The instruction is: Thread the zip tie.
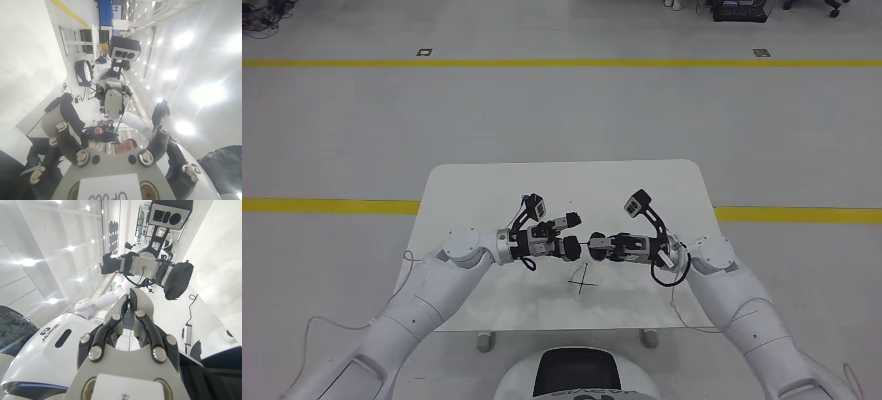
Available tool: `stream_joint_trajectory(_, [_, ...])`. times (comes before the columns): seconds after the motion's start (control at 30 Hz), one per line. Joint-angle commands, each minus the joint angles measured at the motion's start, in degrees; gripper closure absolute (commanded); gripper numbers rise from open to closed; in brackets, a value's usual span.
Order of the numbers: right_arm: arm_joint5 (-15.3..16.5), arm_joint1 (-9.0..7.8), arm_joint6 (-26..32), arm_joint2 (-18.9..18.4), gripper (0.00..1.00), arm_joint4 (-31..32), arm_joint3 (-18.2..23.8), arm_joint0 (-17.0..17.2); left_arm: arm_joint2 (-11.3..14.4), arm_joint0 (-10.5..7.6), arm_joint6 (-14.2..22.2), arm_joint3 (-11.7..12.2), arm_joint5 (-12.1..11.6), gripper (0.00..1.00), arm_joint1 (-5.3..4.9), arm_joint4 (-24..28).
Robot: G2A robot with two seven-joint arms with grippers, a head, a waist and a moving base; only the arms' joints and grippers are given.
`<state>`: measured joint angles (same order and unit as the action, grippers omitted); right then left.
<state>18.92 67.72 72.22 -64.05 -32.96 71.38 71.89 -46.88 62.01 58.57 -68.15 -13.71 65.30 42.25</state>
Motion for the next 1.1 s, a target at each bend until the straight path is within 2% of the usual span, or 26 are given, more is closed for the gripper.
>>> stream_joint_trajectory(0.0, [0.0,0.0,-0.06,0.14,1.0,-0.03,-0.19,-0.08,-0.07,0.07,0.06,0.01,-0.01,0.0,0.01,0.07])
stream_joint_trajectory(0.23, [0.14,-0.04,-0.11,0.46,1.0,-0.35,-0.85,-0.32,-0.15,0.15,0.25,-0.02,-0.03,0.02,0.06,-0.07])
stream_joint_trajectory(0.3, [0.2,-0.05,-0.18,0.56,1.0,-0.41,-1.01,-0.39,-0.15,0.18,0.26,-0.02,-0.02,0.15,0.08,-0.09])
stream_joint_trajectory(0.4, [0.32,-0.06,-0.48,0.65,1.0,-0.36,-1.23,-0.47,-0.17,0.21,0.25,0.01,0.02,0.27,0.1,-0.13])
stream_joint_trajectory(0.5, [0.4,-0.08,-0.8,0.73,1.0,-0.35,-1.38,-0.52,-0.19,0.22,0.25,0.02,0.07,0.47,0.13,-0.2])
stream_joint_trajectory(0.53, [0.42,-0.09,-0.89,0.77,1.0,-0.32,-1.39,-0.53,-0.2,0.22,0.26,0.03,0.08,0.51,0.14,-0.22])
stream_joint_trajectory(0.63, [0.42,-0.12,-1.09,0.84,1.0,-0.2,-1.46,-0.57,-0.22,0.24,0.25,0.05,0.08,0.57,0.17,-0.24])
stream_joint_trajectory(1.07, [0.24,-0.38,-3.13,0.71,1.0,0.99,-1.85,-0.53,-0.33,0.25,0.23,0.28,-0.02,0.69,0.29,-0.38])
